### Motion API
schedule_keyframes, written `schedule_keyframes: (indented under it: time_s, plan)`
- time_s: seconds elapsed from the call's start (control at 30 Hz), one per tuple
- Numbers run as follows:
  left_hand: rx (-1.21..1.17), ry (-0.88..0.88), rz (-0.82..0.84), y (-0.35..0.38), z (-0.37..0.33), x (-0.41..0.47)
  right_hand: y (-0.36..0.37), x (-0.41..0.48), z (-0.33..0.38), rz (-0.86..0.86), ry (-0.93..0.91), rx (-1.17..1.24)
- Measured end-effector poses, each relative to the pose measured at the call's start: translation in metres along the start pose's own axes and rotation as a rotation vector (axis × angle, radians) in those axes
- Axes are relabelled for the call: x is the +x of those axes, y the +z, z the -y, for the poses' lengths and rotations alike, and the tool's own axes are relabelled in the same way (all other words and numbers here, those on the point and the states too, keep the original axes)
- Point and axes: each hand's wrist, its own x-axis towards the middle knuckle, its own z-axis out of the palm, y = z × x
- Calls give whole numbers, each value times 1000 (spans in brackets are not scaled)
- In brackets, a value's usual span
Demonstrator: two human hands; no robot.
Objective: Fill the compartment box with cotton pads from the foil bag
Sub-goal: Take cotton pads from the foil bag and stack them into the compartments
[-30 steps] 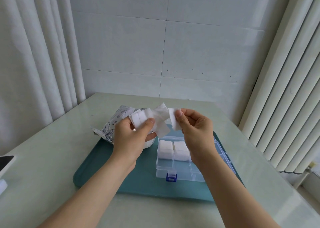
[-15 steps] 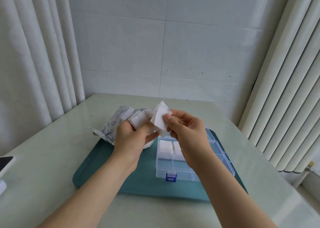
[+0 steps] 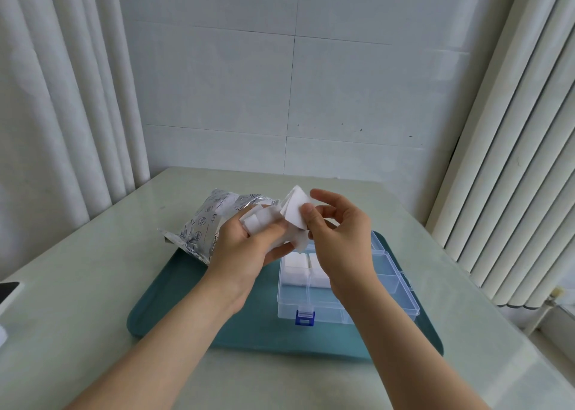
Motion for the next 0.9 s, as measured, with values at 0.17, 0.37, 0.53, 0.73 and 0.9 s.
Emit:
schedule_keyframes:
  time_s: [0.17, 0.37, 0.53, 0.73, 0.9]
  plan:
    - [81, 18, 4, -2, 1, 1, 0, 1, -2, 100, 0, -96]
    - [169, 42, 49, -5, 4, 4, 1, -1, 1, 181, 8, -135]
    - [175, 52, 51, -5, 3, 4, -5, 5, -1, 62, 14, 59]
    - [190, 55, -9, -10, -1, 3, -19, 17, 2, 11, -15, 167]
    - [225, 42, -34, -10, -7, 2, -29, 15, 0, 336, -34, -84]
